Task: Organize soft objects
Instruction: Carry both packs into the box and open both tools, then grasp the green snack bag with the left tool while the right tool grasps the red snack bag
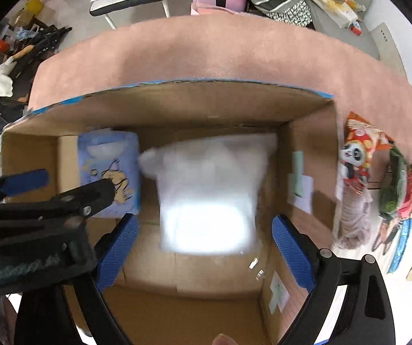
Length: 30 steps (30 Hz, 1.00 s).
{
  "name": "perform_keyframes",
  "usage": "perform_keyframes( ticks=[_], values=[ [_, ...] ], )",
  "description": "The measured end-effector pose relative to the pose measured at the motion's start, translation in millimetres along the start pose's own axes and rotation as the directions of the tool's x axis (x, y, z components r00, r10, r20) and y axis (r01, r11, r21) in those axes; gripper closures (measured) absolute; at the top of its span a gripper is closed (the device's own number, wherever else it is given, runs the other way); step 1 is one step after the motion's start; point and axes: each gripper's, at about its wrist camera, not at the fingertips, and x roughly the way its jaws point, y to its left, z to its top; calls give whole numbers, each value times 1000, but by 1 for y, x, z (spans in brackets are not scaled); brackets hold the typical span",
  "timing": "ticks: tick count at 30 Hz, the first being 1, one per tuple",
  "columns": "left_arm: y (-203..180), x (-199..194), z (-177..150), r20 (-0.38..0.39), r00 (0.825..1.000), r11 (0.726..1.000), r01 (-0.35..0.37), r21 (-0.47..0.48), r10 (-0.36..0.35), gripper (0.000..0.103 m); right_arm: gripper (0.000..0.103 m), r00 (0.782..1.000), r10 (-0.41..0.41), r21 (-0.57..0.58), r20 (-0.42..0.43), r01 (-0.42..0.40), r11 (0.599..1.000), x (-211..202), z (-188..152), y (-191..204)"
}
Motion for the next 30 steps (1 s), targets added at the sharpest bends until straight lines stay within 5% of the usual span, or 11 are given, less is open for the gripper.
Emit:
perform_keyframes(
  ticks=[10, 20, 26, 30],
  values=[
    [22, -53, -57, 185, 982, 999, -22, -29, 27, 1, 0, 995, -20, -12, 93, 21, 1000, -52, -54, -14],
    [-14, -69, -89, 239, 969, 998, -58, -18, 61, 1, 0, 982, 107, -42, 153, -101, 994, -87, -112, -22],
    [-99, -87, -82, 317, 944, 992, -118, 52, 96, 1, 0, 964, 164, 66, 209, -181, 981, -120, -128, -114],
    [-174, -74, -52, 299, 953, 990, -82, 117, 44, 1, 0, 967, 110, 201, 232, -158, 967, -130, -132, -223]
  ],
)
